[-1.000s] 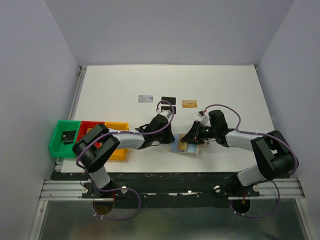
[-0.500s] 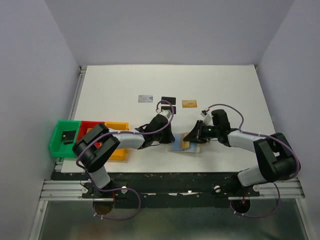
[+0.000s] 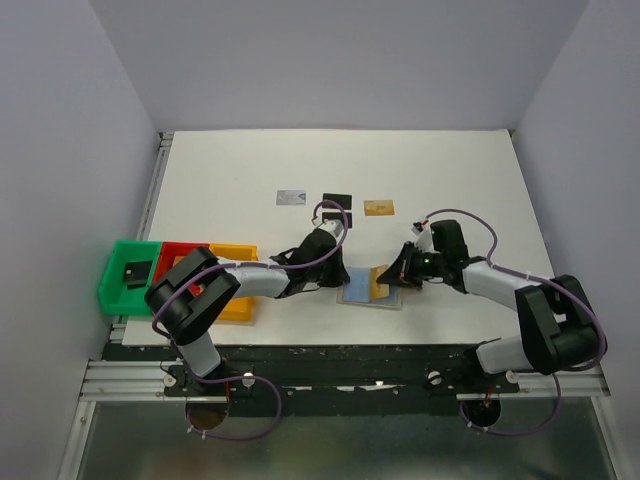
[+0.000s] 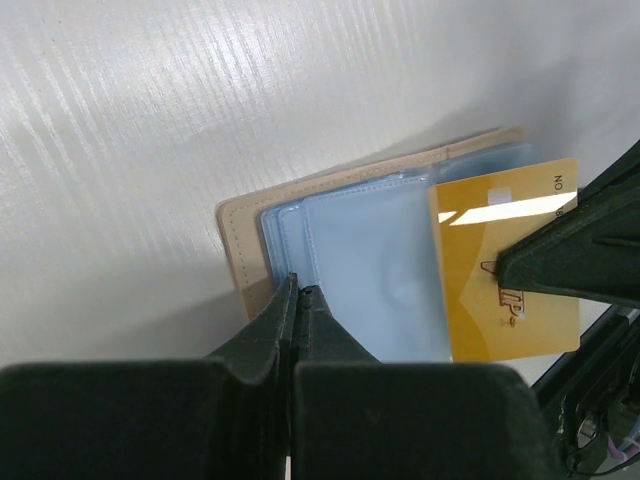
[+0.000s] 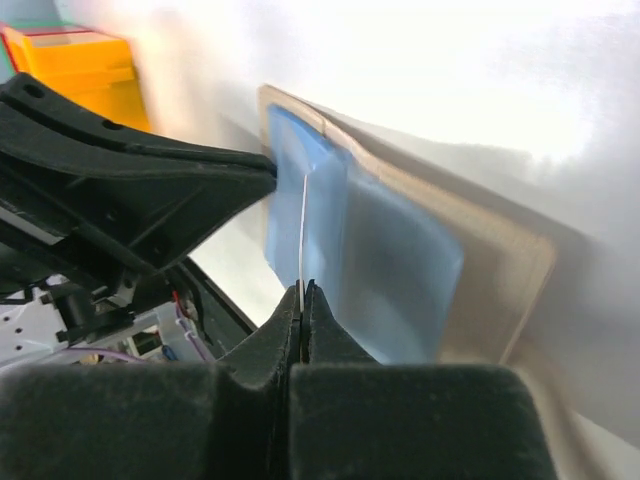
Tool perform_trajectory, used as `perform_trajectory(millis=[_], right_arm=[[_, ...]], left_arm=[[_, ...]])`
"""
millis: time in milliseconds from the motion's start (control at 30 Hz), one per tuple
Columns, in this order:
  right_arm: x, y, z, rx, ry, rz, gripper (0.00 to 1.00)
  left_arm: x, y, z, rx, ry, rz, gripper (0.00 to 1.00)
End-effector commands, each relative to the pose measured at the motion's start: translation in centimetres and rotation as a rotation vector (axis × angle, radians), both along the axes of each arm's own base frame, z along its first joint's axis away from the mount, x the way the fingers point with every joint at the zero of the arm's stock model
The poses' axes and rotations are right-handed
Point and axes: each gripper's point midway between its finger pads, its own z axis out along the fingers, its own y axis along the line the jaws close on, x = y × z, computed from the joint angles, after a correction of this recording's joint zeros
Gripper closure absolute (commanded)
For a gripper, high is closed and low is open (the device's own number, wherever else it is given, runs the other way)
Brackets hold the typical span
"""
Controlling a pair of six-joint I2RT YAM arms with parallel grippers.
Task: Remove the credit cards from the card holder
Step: Remove the credit card from the card holder, then place the credit card at the center of the board.
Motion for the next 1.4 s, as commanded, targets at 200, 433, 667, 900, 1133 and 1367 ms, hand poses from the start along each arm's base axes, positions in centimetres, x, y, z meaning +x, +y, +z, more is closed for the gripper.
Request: perform_trajectory(millis=[200,433,667,900,1133,1367], right_arm=[[-0.2,-4.3,1.0,-0.254,-0.093,-0.067,1.00],[-0.2,-5.4,6.5,-0.314,-0.275,-0.012,1.00],[-3.4,-3.6,12.6,-0.178,-0.432,0.166,1.00],[-9.5,-1.0,18.6,0.078,-0.497,0.446,1.00],[-13.1,0.7,19.8,0.089,-0.471,0.659,1.00],[-13.7,1.0,20.4,0.071,-0.492,0.709,1.00]], left_arm=[[-1.2,0.8,0.2,0.091,-0.015,-0.062,1.00],[0.6,-1.6,6.5,-0.013,-0.124,-0.089,0.43],[1.0,-0.3,14.9,-0.082,-0.332,-0.097,0.01],[-4.8,1.1,22.5,-0.492,-0.549,-0.417,0.01],[-11.4,0.8,24.8,-0.705,-0.535,-0.793,0.18],[-13.4,1.0,25.8,-0.804,-0.512,-0.903,0.25]])
